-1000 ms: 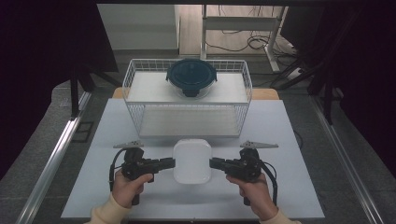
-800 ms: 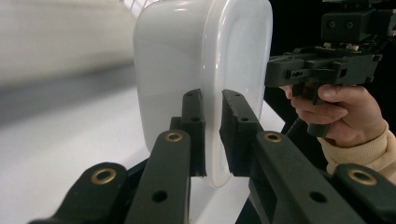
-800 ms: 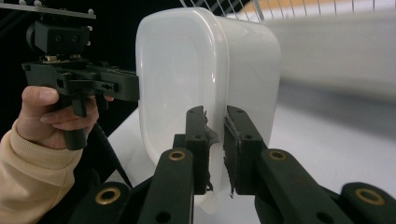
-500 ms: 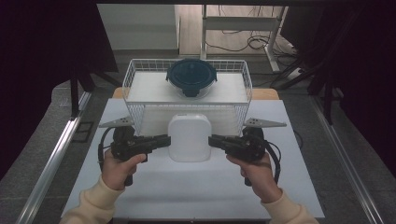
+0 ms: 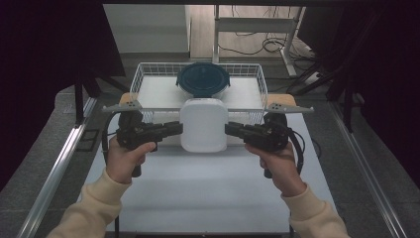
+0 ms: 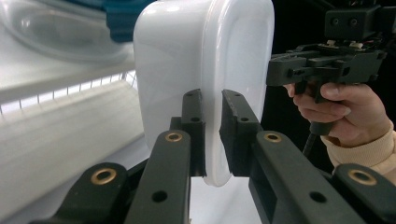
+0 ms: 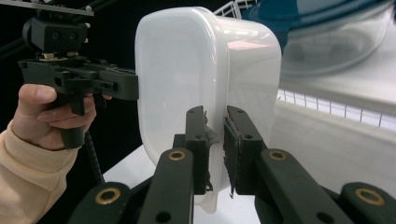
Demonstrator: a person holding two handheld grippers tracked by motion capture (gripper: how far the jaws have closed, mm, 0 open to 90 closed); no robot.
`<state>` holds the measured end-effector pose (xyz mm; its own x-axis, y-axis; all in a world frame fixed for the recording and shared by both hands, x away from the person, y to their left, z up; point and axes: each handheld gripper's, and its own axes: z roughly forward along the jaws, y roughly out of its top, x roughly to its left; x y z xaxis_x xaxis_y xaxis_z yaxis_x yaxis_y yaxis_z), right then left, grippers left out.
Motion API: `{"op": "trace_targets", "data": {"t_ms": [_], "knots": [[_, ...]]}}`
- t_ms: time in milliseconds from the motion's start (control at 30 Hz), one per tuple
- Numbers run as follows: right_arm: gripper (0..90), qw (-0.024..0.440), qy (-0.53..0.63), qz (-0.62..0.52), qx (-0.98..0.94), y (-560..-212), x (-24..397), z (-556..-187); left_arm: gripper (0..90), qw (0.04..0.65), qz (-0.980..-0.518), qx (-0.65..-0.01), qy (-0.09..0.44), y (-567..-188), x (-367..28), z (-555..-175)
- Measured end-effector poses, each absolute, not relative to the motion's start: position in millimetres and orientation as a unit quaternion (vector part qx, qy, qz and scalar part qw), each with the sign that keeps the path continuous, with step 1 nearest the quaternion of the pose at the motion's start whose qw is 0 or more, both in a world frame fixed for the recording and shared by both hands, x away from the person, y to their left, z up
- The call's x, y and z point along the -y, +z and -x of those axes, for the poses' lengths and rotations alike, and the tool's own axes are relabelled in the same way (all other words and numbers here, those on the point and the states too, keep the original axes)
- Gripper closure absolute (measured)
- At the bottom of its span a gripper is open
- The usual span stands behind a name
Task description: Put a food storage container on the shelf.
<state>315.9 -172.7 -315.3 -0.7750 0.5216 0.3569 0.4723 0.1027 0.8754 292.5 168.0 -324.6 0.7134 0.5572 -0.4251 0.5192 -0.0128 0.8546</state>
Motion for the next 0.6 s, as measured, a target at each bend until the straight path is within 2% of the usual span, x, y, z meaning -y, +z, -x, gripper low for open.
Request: {"op": "trace_targets", "data": {"t_ms": [600], "knots": [[80.2,0.035,0.587,-0.328,-0.739,-267.0,170.7,-351.2,80.6,0.603,-0.71,-0.362,0.023,-278.1,-172.2,-332.6]]}}
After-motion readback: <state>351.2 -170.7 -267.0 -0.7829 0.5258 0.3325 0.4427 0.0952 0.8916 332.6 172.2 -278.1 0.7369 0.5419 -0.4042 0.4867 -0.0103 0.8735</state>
